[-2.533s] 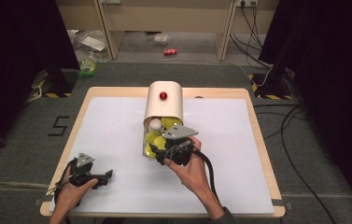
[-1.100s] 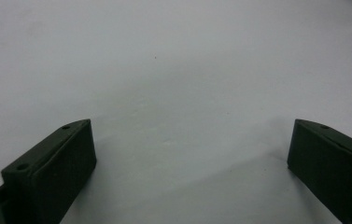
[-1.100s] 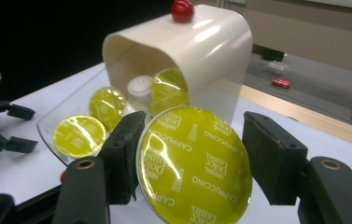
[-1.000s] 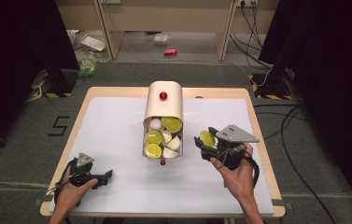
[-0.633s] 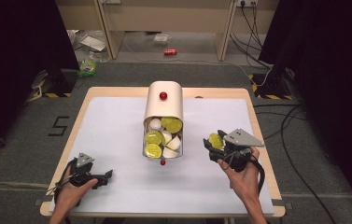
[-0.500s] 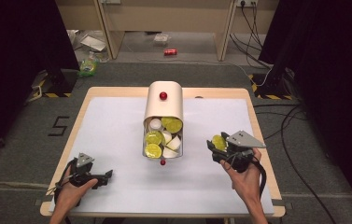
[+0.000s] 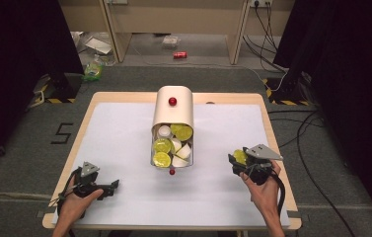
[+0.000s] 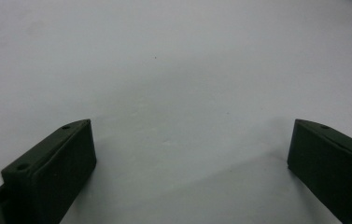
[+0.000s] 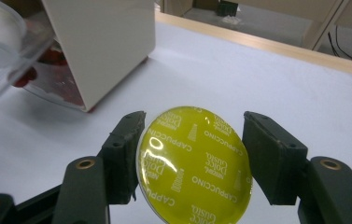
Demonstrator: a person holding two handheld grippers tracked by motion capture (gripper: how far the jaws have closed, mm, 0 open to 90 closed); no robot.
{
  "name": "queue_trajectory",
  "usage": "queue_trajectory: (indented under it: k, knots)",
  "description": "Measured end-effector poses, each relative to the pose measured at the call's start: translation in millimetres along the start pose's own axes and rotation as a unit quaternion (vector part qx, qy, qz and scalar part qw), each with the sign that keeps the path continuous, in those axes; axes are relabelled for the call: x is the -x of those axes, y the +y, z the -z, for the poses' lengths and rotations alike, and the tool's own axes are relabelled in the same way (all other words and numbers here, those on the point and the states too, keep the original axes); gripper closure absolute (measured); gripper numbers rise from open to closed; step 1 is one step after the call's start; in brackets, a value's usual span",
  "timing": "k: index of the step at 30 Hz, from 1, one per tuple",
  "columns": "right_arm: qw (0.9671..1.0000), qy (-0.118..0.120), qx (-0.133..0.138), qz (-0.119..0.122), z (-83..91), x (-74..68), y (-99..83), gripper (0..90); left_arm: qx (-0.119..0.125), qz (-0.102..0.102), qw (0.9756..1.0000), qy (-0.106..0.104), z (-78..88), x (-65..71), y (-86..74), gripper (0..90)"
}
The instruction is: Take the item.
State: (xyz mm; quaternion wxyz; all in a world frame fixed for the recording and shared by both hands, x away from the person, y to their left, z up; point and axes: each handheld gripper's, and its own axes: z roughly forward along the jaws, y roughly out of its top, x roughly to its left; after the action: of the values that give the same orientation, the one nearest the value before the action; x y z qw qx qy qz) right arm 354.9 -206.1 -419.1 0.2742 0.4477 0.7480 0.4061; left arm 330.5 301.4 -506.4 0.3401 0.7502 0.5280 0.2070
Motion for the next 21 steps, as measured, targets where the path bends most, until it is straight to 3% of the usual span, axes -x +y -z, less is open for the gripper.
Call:
queue_trajectory:
  k: [21]
  knots:
    - [0.9992, -0.024, -0.027, -0.019, -16.9, 18.2, -27.0, 41.2, 0.0, 0.001, 1.0, 0.0, 0.0, 0.0, 0.0, 0.7]
